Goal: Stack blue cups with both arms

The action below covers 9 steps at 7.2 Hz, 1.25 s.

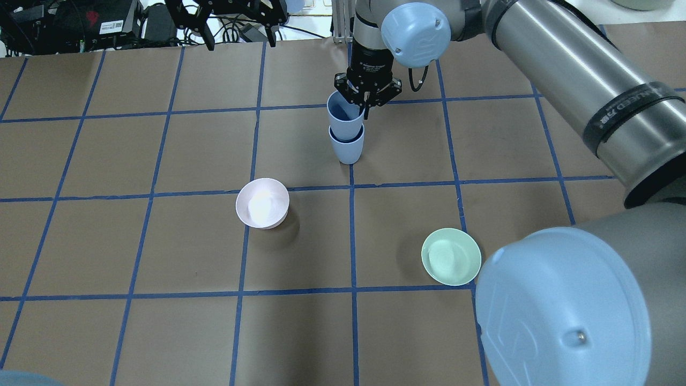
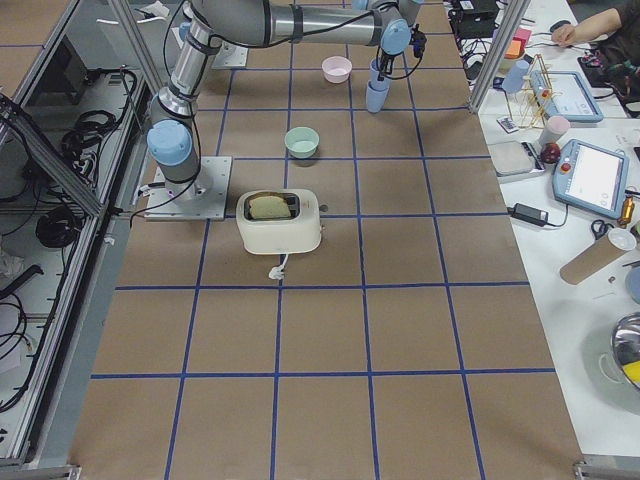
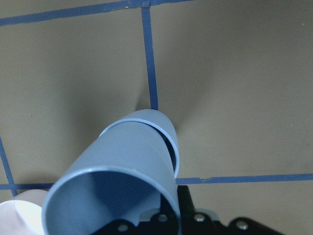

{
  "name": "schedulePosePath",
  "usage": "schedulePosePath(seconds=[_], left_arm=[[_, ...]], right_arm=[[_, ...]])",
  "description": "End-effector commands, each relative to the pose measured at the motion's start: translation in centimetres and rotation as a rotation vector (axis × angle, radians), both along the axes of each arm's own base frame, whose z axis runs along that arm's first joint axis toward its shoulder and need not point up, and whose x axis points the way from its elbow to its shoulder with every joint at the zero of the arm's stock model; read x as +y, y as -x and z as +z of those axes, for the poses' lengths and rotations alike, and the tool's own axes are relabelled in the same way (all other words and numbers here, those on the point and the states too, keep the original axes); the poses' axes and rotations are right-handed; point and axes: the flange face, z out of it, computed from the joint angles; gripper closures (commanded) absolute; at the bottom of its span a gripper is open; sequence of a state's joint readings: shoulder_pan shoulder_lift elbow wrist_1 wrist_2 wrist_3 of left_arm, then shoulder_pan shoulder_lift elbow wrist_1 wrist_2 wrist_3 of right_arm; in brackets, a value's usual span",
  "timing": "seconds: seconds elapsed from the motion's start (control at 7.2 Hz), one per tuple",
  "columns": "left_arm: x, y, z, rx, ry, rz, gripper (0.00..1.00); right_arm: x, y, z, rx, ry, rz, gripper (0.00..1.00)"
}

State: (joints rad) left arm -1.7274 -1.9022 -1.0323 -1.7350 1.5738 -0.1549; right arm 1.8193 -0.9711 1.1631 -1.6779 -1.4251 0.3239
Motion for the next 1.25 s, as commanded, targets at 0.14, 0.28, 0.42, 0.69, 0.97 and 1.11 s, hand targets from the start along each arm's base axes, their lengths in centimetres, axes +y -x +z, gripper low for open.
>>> schedulePosePath(seconds=[0.14,0.28,0.42,0.69,0.97,1.11], left_arm=[[0.0,0.0,0.0,0.0,0.0,0.0,0.0],[0.0,-0.1,-0.1,0.001,-0.002,-0.001,0.0],[-0.2,-0.1,-0.2,0.002,0.0,-0.023,0.0],[-0.4,-0.7,-0.2,0.001,0.0,-0.032,0.0],[-0.8,-1.7,-0.2,-0.002,0.003,-0.119,0.0],[-0.3,-1.5,-0.4,-0.007,-0.007,-0.132,0.0]], right_arm=[[-0.3,0.6,-0.3,0.002,0.001,-0.001,0.0],[-1.0,2.0,0.9,-0.004,0.027,0.021,0.0],[-2.1,4.7,3.2,-0.015,0.071,0.026,0.0],[-0.4,11.1,10.0,0.025,0.14,0.118,0.0],[6.2,14.5,13.6,0.132,0.11,0.286,0.0],[9.3,16.9,13.9,0.113,0.112,0.266,0.0]])
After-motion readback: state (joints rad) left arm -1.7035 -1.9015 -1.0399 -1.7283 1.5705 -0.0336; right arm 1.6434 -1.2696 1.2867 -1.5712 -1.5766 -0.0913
